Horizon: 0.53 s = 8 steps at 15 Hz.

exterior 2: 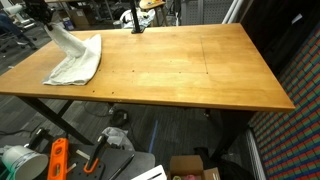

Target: Fold the towel in half from right to left

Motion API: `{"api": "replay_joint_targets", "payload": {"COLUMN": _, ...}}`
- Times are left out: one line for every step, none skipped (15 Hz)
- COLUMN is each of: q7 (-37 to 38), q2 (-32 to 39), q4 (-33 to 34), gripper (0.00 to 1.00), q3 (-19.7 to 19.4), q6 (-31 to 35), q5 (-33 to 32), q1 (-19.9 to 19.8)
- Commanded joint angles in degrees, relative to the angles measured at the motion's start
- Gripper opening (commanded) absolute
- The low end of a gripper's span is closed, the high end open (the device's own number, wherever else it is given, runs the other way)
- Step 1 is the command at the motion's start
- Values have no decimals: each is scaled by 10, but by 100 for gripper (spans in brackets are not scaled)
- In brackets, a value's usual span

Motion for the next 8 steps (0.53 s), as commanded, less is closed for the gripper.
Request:
{"api": "replay_joint_targets", "payload": {"q7": 2, "q2": 6, "q4": 9, "gripper": 3, "q3": -4, "q6": -2, "q5": 2, "q1": 3}}
{"api": "replay_joint_targets", "payload": {"q7": 4, "q2": 10, "q4": 14, "gripper": 3, "q3": -5, "q6": -2, "q5": 2, "q1": 3}}
{"api": "replay_joint_targets", "payload": {"q7": 5, "q2": 12, "q4": 15, "gripper": 3, "q3": -5, "q6": -2, "q5": 2, "q1": 4}}
{"api": "replay_joint_targets", "payload": {"q7": 5, "q2": 13, "q4": 16, "gripper": 1, "q3": -5, "q6": -1, "q5": 2, "q1": 4}}
{"api": "replay_joint_targets", "payload": {"q7": 10, "q2": 14, "q4": 24, "gripper": 1, "q3": -4, "q6": -3, "q5": 13, "q1": -1}}
{"api": "replay_joint_targets", "payload": {"q7": 13, "q2": 14, "q4": 33, "gripper": 1, "q3": -3, "q6": -10, "q5": 29, "q1": -9}}
{"api": "replay_joint_targets", "payload": {"q7": 14, "q2": 10, "q4": 38, "gripper": 1, "q3": -1, "q6": -9, "q5": 51, "q1": -19}}
{"api": "replay_joint_targets", "payload": {"q7": 16, "q2": 9, "q4": 43, "gripper": 1, "q3": -1, "q6": -6, "q5": 70, "q1": -26}}
